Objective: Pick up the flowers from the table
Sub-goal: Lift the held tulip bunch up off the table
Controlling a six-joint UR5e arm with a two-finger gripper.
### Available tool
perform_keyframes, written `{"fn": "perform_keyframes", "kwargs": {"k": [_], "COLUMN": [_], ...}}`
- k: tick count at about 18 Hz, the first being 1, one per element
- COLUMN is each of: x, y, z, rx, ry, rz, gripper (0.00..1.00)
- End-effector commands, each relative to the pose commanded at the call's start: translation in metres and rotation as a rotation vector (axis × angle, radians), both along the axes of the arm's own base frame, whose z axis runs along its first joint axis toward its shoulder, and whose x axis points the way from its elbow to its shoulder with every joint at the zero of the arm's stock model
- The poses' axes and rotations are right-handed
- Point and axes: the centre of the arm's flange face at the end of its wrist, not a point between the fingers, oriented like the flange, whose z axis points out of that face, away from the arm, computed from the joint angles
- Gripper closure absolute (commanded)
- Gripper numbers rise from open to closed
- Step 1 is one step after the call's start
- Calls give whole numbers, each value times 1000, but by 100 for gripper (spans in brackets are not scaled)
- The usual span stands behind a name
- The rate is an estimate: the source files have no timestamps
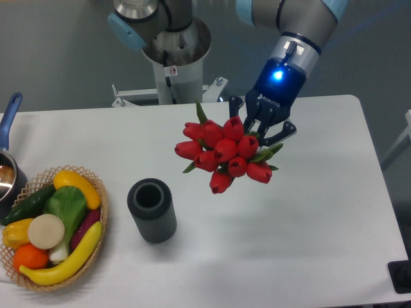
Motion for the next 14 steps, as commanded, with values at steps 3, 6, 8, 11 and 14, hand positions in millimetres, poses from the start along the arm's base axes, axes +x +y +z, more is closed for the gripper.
{"fn": "perform_keyframes", "kwargs": {"k": [3, 6, 8, 11, 14], "x": [0, 0, -1, -2, -1], "y": [3, 4, 4, 3, 4], "z": [4, 2, 3, 3, 3], "rx": [33, 34, 33, 33, 33], "ry": [-7, -9, -11, -11, -12], "rz": [-14, -17, -15, -13, -16], "gripper": [77, 77, 77, 77, 77]}}
